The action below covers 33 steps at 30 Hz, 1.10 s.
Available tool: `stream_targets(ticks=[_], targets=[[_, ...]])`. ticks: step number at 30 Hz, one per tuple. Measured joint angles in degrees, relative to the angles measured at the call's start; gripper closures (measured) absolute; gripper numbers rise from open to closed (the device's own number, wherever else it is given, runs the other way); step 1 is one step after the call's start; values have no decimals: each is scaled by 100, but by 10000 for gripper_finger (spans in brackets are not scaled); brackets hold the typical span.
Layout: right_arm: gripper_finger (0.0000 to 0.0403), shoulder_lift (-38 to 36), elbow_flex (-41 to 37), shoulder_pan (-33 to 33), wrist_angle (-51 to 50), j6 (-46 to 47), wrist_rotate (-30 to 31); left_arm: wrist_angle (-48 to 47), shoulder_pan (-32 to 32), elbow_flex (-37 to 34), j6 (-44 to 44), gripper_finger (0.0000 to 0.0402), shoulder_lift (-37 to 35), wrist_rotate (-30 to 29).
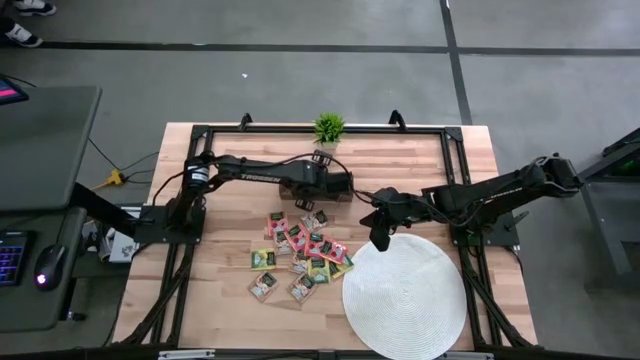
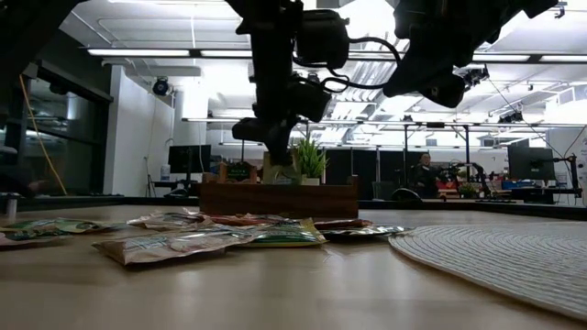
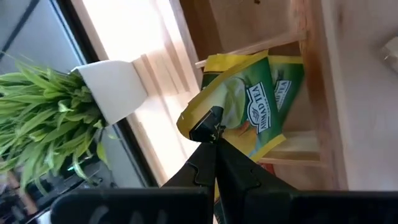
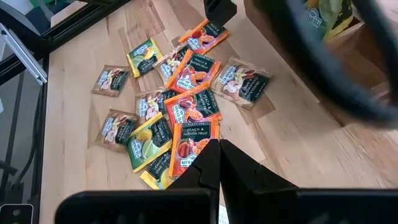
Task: Pick & Place Tea
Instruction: Put the yellow tea bag into the middle section of the wooden organizer
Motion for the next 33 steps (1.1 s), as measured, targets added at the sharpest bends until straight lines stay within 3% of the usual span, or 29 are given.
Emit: stream_targets(ticks=[15,33], targets=[[402,0,0,0,0,-2,-16,132,213,0,206,401,0,629],[402,0,0,0,-1,-2,-59,330,213,0,601,398,0,666]])
